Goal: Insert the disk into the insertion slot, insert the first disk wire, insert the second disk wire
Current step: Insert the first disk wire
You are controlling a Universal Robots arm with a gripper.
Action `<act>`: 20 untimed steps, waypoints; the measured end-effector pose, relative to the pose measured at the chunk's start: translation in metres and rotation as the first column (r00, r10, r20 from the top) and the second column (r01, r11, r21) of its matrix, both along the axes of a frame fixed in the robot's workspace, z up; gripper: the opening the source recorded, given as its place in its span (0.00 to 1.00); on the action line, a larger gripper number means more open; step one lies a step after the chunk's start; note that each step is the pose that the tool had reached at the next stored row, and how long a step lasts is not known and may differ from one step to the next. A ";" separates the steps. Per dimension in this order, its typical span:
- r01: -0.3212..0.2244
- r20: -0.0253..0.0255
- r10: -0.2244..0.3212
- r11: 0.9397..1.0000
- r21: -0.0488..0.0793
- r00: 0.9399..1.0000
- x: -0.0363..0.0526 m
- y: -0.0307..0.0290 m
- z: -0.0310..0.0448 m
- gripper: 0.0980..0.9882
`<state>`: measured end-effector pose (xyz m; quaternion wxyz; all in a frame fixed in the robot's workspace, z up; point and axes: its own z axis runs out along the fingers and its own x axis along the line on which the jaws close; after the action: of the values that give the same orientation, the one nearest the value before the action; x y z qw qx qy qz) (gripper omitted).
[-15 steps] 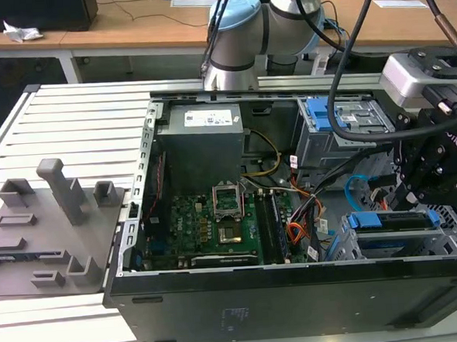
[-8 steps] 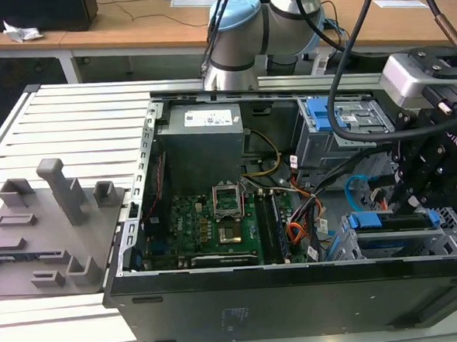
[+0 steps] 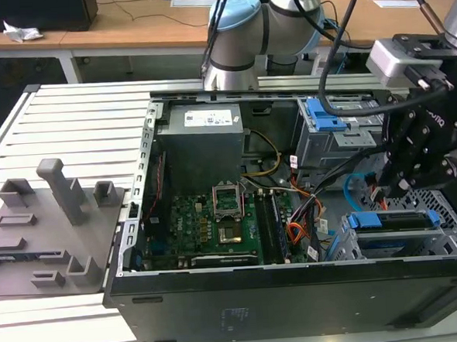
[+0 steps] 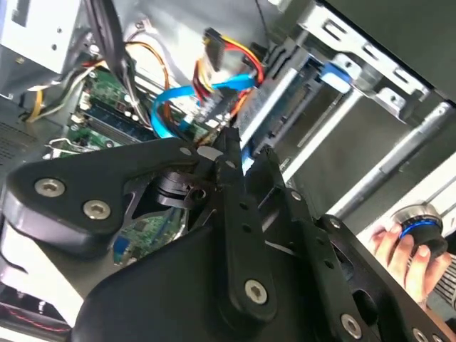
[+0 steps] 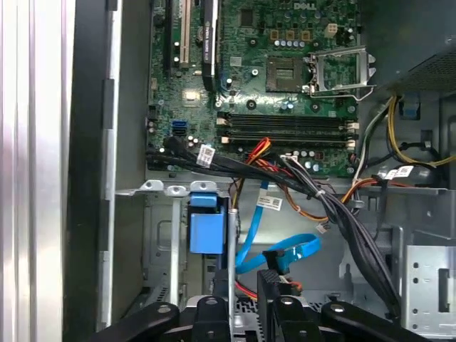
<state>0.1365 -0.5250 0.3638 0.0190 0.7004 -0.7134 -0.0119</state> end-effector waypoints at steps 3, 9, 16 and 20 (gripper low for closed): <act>0.000 0.000 0.000 1.000 -0.001 1.000 0.0018 0.0105 0.0002 0.23; 0.001 -0.013 -0.001 1.000 0.001 1.000 0.0097 0.0215 -0.0053 0.23; 0.002 -0.013 -0.002 1.000 0.001 1.000 0.0100 0.0252 -0.0096 0.23; 0.002 -0.013 -0.002 1.000 0.001 1.000 0.0102 0.0252 -0.0102 0.23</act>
<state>0.1467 -0.4998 0.3536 0.0234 0.6996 -0.7140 -0.0170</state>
